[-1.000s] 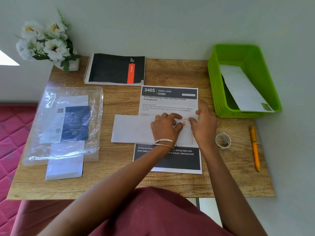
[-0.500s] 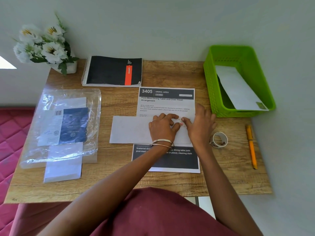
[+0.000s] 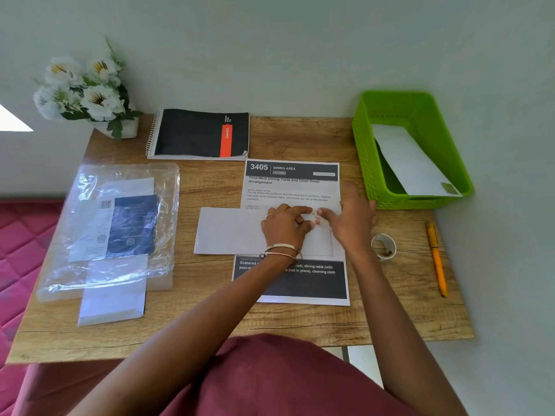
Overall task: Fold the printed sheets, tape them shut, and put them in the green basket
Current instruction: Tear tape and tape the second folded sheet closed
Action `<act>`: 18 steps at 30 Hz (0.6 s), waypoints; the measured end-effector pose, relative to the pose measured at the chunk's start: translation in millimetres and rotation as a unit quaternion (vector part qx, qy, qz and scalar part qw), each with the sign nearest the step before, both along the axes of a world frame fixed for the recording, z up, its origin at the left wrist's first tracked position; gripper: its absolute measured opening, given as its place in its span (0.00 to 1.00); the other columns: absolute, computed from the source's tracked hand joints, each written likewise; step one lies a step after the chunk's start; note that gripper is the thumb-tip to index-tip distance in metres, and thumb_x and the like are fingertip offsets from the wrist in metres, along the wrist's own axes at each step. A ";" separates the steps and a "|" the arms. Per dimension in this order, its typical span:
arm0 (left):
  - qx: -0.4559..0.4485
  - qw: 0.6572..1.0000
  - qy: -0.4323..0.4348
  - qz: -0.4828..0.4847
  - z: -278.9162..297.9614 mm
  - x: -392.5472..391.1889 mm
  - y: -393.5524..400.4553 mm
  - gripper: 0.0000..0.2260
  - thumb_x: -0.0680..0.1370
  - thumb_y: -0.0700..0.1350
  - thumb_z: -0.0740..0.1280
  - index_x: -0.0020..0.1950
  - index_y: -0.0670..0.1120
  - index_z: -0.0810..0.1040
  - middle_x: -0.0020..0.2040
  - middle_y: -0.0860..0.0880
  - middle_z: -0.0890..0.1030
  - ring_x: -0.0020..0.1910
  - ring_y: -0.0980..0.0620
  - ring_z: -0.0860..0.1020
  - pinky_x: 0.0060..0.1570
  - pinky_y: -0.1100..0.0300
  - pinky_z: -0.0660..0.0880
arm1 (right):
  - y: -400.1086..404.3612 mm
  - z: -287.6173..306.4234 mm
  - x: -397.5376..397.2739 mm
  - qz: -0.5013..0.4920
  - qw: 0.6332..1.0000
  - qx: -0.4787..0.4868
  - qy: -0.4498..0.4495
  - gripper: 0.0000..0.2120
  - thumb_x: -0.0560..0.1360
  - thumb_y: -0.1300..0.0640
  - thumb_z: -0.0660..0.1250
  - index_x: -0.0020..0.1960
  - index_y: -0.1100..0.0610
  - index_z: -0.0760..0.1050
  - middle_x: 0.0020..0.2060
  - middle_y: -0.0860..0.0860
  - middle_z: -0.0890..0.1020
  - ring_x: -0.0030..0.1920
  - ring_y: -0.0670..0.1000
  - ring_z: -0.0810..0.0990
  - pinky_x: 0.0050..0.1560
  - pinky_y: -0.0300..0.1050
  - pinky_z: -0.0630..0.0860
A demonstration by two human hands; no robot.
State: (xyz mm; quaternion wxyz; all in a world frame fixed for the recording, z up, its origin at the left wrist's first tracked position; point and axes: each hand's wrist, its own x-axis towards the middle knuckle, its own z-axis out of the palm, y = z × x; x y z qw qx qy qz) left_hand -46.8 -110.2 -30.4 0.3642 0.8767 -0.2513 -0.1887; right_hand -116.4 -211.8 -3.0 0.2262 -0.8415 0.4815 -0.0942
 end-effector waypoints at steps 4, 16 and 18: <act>-0.020 0.999 0.020 -0.020 -1.1 4.4 5.6 0.15 0.71 0.45 0.73 0.57 0.52 0.80 0.47 0.50 0.79 0.52 0.47 0.73 0.54 0.52 0.69 | 6.6 -4.6 9.0 -0.010 1.000 -0.008 -0.002 0.31 0.70 0.49 0.73 0.68 0.54 0.66 0.63 0.56 0.75 0.64 0.60 0.67 0.60 0.54 0.64; -0.041 0.999 0.013 -0.005 0.1 1.3 8.2 0.15 0.71 0.42 0.73 0.57 0.47 0.81 0.47 0.46 0.79 0.50 0.45 0.75 0.53 0.51 0.72 | 23.1 -3.6 -12.5 0.016 0.998 -0.050 0.044 0.35 0.69 0.48 0.73 0.71 0.53 0.62 0.64 0.59 0.71 0.64 0.60 0.64 0.58 0.55 0.65; -0.042 0.999 0.015 -0.006 0.4 0.8 8.2 0.15 0.71 0.42 0.73 0.57 0.48 0.81 0.47 0.46 0.79 0.50 0.45 0.75 0.53 0.52 0.72 | 23.1 -2.7 -12.9 0.013 0.998 -0.039 0.040 0.35 0.70 0.49 0.73 0.71 0.54 0.62 0.64 0.60 0.71 0.64 0.60 0.64 0.59 0.54 0.65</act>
